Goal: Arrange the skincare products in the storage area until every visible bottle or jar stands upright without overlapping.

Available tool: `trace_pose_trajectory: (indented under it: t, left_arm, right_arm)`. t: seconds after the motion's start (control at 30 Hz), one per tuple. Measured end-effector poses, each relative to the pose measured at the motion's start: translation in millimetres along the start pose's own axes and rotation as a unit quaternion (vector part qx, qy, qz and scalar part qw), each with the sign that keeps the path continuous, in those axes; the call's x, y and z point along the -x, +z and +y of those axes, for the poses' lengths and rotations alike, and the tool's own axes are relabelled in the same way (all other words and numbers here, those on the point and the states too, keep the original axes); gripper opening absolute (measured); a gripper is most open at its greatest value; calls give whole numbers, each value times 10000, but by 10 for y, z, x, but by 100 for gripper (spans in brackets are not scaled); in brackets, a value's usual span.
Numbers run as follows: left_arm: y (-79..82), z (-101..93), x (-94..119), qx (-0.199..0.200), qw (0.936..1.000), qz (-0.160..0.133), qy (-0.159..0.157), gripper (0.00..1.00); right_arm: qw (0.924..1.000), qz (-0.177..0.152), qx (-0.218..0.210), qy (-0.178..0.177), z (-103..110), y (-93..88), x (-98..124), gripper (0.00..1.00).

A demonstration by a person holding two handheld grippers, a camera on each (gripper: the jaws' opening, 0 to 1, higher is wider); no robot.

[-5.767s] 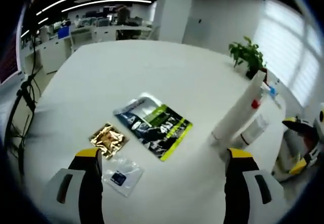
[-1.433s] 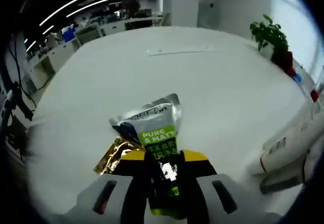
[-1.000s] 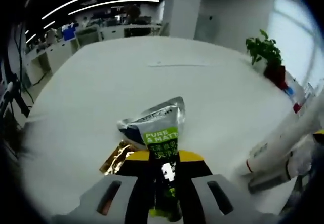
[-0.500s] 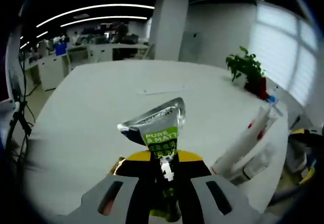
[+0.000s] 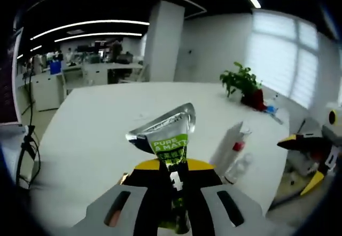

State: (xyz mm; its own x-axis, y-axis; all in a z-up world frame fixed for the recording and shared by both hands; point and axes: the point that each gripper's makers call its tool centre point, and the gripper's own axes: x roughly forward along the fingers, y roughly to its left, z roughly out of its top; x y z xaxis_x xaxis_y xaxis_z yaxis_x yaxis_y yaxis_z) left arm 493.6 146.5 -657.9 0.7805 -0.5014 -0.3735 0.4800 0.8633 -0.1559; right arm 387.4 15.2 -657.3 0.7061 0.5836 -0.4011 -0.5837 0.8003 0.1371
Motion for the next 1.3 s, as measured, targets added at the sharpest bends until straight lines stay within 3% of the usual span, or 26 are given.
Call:
trace_pose_trajectory:
  t: [0.33,0.5,0.57,0.73,0.83,1.07,1.2,1.3]
  left_arm:
    - [115,-460,309,-507,9967,-157,-612,8]
    - [198,-635,470,-704,9890,-279,-1272,8]
    - [261,-658,532,-727,9872,-360,-1371,8]
    - [423,-766,706,-1057,9754,-469,-1878,8]
    - [481,-780,768,-1191,9749,-489,-1816,8]
    - [439,-1035,839,-1042,9766,-703,-1742,8]
    - [352,-1208,846,-832,9740,-730,-1976,8]
    - [336,-1282,863,-773,9728,-755,-2051,8]
  right_arm:
    - [9928,-511,-898,614,183,236,-45,78]
    - [9855,-597,-1207,1035,307,314,-100,73]
    - [9838,-666,-1237,1112,323,380,-127,71]
    - [9665,-1190,-1721,1483,475,722,-215,71]
    - [9525,-1488,-2054,1683,587,903,-241,69]
    - [9410,-1662,-2202,1961,760,1026,-211,63]
    - [9347,-1704,-2311,2096,818,1043,-164,54]
    - [9351,-1658,-2386,2029,799,1016,-158,52]
